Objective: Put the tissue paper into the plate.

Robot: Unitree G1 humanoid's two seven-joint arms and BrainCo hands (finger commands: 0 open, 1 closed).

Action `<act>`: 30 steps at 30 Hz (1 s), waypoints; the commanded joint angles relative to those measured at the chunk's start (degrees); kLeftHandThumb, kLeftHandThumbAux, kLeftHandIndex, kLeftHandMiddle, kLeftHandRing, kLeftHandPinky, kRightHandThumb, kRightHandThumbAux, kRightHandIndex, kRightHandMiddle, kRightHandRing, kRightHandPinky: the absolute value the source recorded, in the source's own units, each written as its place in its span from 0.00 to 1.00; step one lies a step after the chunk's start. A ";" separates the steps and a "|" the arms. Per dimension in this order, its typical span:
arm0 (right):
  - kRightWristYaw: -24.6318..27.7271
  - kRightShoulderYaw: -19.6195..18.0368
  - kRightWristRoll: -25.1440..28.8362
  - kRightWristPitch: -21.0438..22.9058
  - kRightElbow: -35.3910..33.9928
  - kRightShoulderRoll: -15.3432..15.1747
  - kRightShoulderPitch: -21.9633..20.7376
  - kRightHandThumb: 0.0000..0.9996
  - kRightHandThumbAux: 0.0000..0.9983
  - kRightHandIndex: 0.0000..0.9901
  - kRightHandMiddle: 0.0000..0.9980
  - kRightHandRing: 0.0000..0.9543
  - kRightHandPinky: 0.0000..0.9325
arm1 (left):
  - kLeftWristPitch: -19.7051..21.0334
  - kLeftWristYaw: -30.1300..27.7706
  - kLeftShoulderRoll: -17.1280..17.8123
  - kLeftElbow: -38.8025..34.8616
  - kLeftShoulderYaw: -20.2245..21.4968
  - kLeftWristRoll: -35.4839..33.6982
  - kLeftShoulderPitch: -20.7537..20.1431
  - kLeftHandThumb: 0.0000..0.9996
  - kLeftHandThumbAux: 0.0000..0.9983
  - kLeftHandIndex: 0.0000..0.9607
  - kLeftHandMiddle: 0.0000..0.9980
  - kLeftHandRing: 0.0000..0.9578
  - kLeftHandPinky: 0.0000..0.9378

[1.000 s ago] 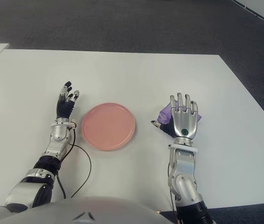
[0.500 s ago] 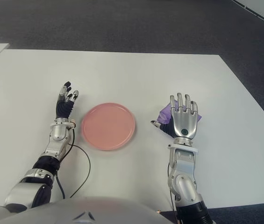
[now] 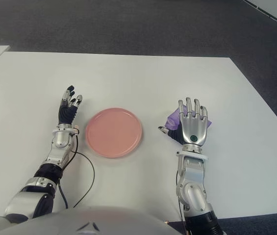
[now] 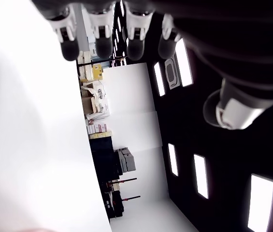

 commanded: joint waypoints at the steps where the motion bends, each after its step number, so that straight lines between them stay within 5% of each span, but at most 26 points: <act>1: 0.63 -0.04 -0.07 -0.59 0.52 0.18 0.07 0.17 0.36 0.00 0.00 0.00 0.00 | 0.54 -0.47 0.09 0.02 -0.12 0.39 0.83 0.00 0.47 0.00 0.00 0.00 0.00; 10: 0.64 -0.05 -0.06 -0.60 0.52 0.17 0.06 0.17 0.36 0.00 0.00 0.00 0.00 | 0.46 -0.59 0.19 0.16 -0.04 0.27 0.80 0.00 0.47 0.00 0.00 0.00 0.00; 11: 0.57 -1.72 3.08 -1.04 6.02 -0.77 -2.21 0.17 0.36 0.00 0.00 0.00 0.00 | 0.45 -0.58 0.20 0.17 -0.03 0.27 0.79 0.00 0.47 0.00 0.00 0.00 0.00; 13: 0.19 -6.55 13.33 -4.55 30.84 -4.20 -12.95 0.17 0.36 0.00 0.00 0.00 0.00 | 0.38 -0.53 0.21 0.21 -0.01 0.28 0.78 0.00 0.47 0.00 0.00 0.00 0.00; 15: -0.78 -8.11 17.36 -6.27 41.48 -5.59 -17.46 0.16 0.36 0.00 0.00 0.00 0.00 | 0.33 -0.48 0.23 0.23 -0.02 0.27 0.78 0.00 0.47 0.00 0.00 0.00 0.00; 30: -5.80 -5.40 21.66 -4.63 54.32 -5.84 -23.21 0.13 0.37 0.00 0.00 0.00 0.00 | -0.22 -0.38 0.38 0.26 0.13 0.17 0.85 0.01 0.46 0.00 0.00 0.00 0.00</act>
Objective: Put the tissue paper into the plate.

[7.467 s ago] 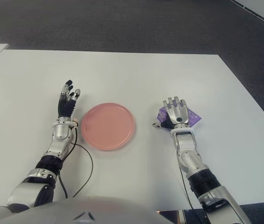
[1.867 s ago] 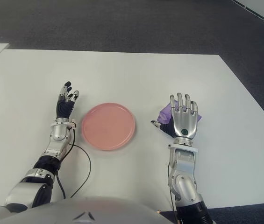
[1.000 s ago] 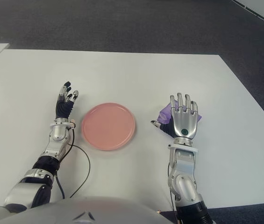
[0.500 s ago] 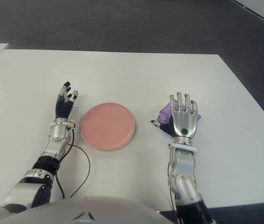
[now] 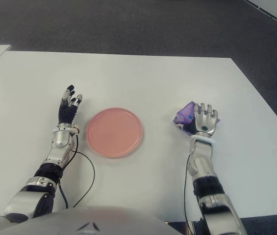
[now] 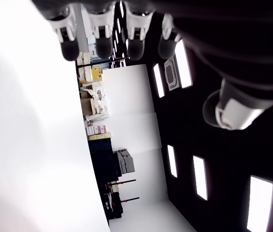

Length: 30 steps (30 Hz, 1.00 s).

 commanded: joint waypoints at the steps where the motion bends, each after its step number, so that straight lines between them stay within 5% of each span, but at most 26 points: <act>1: -1.35 0.06 6.77 -1.52 14.87 -0.19 -3.18 0.13 0.37 0.00 0.00 0.00 0.00 | -0.21 -0.56 0.42 0.36 0.13 0.28 1.05 0.01 0.46 0.00 0.00 0.00 0.00; 12: -4.92 3.44 11.50 -0.24 21.28 -0.74 -6.42 0.11 0.34 0.00 0.00 0.00 0.00 | -1.00 -1.05 0.72 1.27 0.44 -0.04 0.73 0.01 0.46 0.00 0.00 0.00 0.00; 30: -7.33 7.15 16.11 0.04 22.08 -1.99 -6.72 0.11 0.34 0.00 0.00 0.00 0.00 | -2.21 -0.59 0.80 2.04 0.92 0.00 0.58 0.01 0.48 0.00 0.00 0.00 0.00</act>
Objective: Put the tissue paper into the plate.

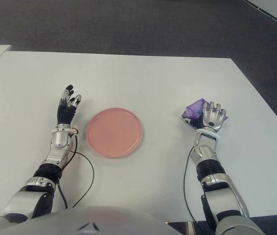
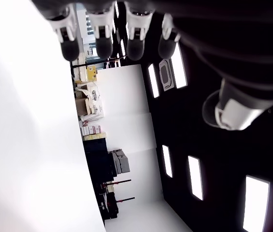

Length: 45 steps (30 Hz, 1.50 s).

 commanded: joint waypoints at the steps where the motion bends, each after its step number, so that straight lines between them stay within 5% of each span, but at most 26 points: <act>1: 2.23 1.89 2.80 -0.29 2.89 1.19 3.08 0.12 0.35 0.00 0.00 0.00 0.00 | 0.41 0.09 0.39 0.75 0.47 0.15 0.59 0.02 0.48 0.00 0.00 0.00 0.00; 18: 2.03 3.67 4.91 -0.42 -0.86 -0.03 5.02 0.15 0.35 0.00 0.00 0.00 0.00 | 0.41 0.09 0.43 0.68 0.47 0.24 0.54 0.01 0.46 0.00 0.00 0.00 0.00; 25: -0.31 2.19 8.10 -4.57 -2.51 -0.08 6.12 0.21 0.35 0.00 0.00 0.00 0.00 | 0.37 -0.01 0.41 0.65 0.51 0.09 0.48 0.02 0.46 0.00 0.00 0.00 0.00; 29: 0.20 0.48 11.79 -7.62 -6.84 0.81 7.99 0.52 0.41 0.22 0.38 0.41 0.43 | 0.65 0.05 0.28 0.26 0.50 0.05 0.66 0.01 0.46 0.00 0.00 0.00 0.00; 30: 1.01 0.34 12.40 -7.52 -9.51 1.28 8.90 0.64 0.51 0.29 0.43 0.51 0.53 | 0.70 0.12 0.25 0.18 0.51 0.06 0.69 0.01 0.46 0.00 0.00 0.00 0.00; 33: 2.23 0.69 12.80 -6.69 -15.26 2.04 10.73 0.78 0.62 0.37 0.48 0.65 0.68 | 0.81 0.20 0.17 -0.11 0.58 0.00 0.81 0.01 0.47 0.00 0.00 0.00 0.00; 45: 0.99 -1.17 15.35 -9.59 -17.04 2.81 12.48 0.85 0.68 0.40 0.52 0.81 0.81 | 0.52 0.36 0.02 -0.43 0.77 0.16 1.17 0.01 0.49 0.00 0.00 0.00 0.00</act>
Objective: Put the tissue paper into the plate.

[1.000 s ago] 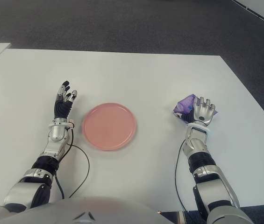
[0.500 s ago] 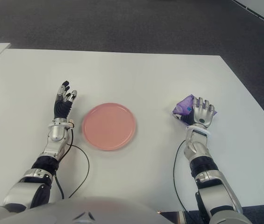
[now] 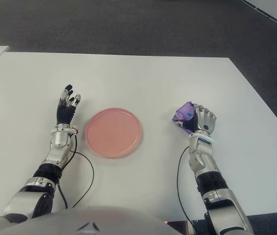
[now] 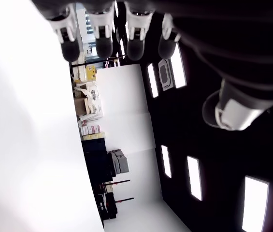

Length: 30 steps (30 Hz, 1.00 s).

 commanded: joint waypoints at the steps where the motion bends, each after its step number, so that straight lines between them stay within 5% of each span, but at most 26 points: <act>1: 1.65 0.33 2.95 -1.57 1.31 2.73 3.36 0.85 0.68 0.40 0.52 0.81 0.82 | 0.36 0.13 0.10 -0.01 0.27 0.17 0.90 0.01 0.48 0.00 0.00 0.00 0.00; 5: 0.42 -0.32 3.61 -3.22 1.84 3.47 3.19 0.85 0.68 0.40 0.53 0.84 0.85 | 0.29 0.10 0.10 -0.01 0.32 0.21 0.98 0.02 0.48 0.00 0.00 0.00 0.00; 10: -5.06 0.00 4.88 -11.29 20.91 5.60 -4.61 0.85 0.68 0.40 0.53 0.85 0.86 | 0.69 0.01 0.06 -0.23 0.35 0.24 1.10 0.03 0.47 0.00 0.00 0.00 0.00; 13: -7.31 -0.18 5.28 -14.84 26.74 5.81 -6.51 0.85 0.68 0.40 0.53 0.86 0.86 | 0.93 0.07 0.01 -0.42 0.31 0.40 1.18 0.03 0.47 0.00 0.00 0.00 0.00; 30: -14.87 0.40 6.12 -23.44 32.15 5.21 -7.52 0.86 0.68 0.40 0.54 0.89 0.89 | 1.17 0.54 -0.44 -0.83 0.40 0.66 1.36 0.01 0.48 0.00 0.00 0.00 0.00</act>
